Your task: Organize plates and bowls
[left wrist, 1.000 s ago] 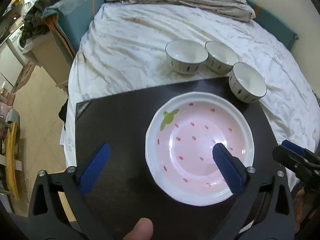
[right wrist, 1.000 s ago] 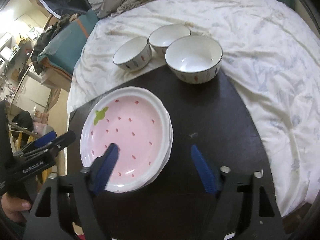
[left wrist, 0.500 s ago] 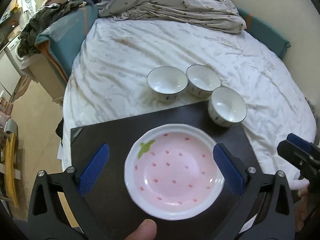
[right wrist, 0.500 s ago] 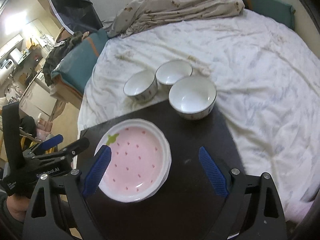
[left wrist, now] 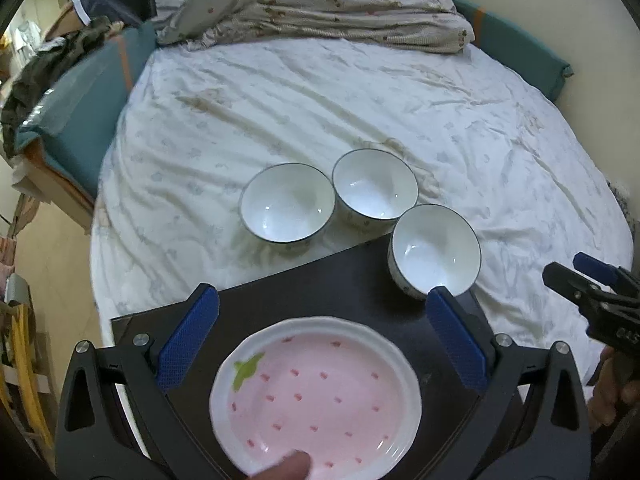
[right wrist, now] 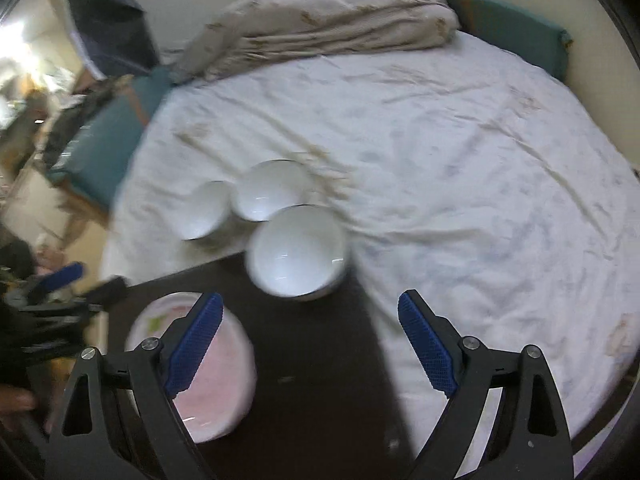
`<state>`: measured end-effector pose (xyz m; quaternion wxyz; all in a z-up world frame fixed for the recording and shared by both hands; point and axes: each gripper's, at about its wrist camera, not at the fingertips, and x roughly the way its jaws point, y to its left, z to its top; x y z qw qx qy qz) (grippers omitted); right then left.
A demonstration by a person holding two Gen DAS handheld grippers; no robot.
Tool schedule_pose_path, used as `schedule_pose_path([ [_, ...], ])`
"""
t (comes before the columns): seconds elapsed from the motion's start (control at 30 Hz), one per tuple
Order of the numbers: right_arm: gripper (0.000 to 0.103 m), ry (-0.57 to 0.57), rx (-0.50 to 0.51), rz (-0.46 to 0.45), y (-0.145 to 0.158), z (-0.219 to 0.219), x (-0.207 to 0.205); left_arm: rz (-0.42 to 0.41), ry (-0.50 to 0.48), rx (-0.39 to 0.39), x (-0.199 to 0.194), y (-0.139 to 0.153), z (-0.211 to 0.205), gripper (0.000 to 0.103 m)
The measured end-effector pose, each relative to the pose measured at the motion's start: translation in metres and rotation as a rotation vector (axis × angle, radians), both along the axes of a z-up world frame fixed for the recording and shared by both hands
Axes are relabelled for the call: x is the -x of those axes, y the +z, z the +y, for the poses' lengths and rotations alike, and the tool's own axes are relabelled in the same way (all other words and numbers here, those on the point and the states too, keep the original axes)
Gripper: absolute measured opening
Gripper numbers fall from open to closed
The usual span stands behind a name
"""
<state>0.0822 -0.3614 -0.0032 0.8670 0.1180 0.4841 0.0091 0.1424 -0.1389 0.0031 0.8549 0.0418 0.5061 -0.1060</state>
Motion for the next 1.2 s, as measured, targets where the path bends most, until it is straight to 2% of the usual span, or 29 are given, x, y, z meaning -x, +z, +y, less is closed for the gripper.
schedule_pose_path([
  [0.1, 0.091, -0.028, -0.007, 0.031, -0.014, -0.018, -0.019, 0.042, -0.010, 0.022, -0.016, -0.013, -0.006, 0.101],
  [0.2, 0.090, -0.044, -0.070, 0.060, -0.031, -0.031, -0.034, 0.076, -0.026, 0.035, -0.031, -0.031, -0.014, 0.100],
  [0.27, 0.084, -0.029, -0.134, 0.097, -0.045, -0.034, -0.044, 0.117, -0.018, 0.067, -0.040, -0.045, -0.017, 0.097],
  [0.33, 0.067, -0.022, -0.196, 0.152, -0.062, -0.034, -0.053, 0.179, -0.018, 0.094, -0.049, -0.064, -0.022, 0.088],
  [0.37, 0.065, -0.022, -0.211, 0.178, -0.069, -0.033, -0.057, 0.210, -0.030, 0.090, -0.052, -0.074, -0.028, 0.083],
  [0.47, 0.061, -0.015, -0.205, 0.231, -0.086, -0.026, -0.066, 0.277, -0.047, 0.086, -0.060, -0.096, -0.046, 0.066],
  [0.53, 0.058, -0.017, -0.193, 0.266, -0.097, -0.024, -0.072, 0.293, -0.047, 0.094, -0.062, -0.102, -0.055, 0.066],
  [0.63, 0.048, -0.037, -0.211, 0.317, -0.112, -0.024, -0.078, 0.288, -0.067, 0.062, -0.063, -0.109, -0.067, 0.066],
  [0.7, 0.046, -0.045, -0.222, 0.329, -0.118, -0.025, -0.082, 0.302, -0.076, 0.040, -0.064, -0.116, -0.073, 0.060],
  [0.83, 0.041, -0.037, -0.197, 0.338, -0.125, -0.022, -0.088, 0.327, -0.053, 0.030, -0.072, -0.127, -0.072, 0.058],
  [0.97, 0.037, -0.038, -0.205, 0.345, -0.131, -0.020, -0.090, 0.345, -0.051, 0.016, -0.077, -0.133, -0.075, 0.038],
  [1.07, 0.031, -0.025, -0.201, 0.349, -0.133, -0.017, -0.093, 0.385, -0.021, 0.050, -0.079, -0.136, -0.073, 0.028],
  [1.2, 0.024, -0.016, -0.214, 0.359, -0.137, -0.014, -0.097, 0.392, -0.017, 0.042, -0.079, -0.136, -0.080, 0.013],
])
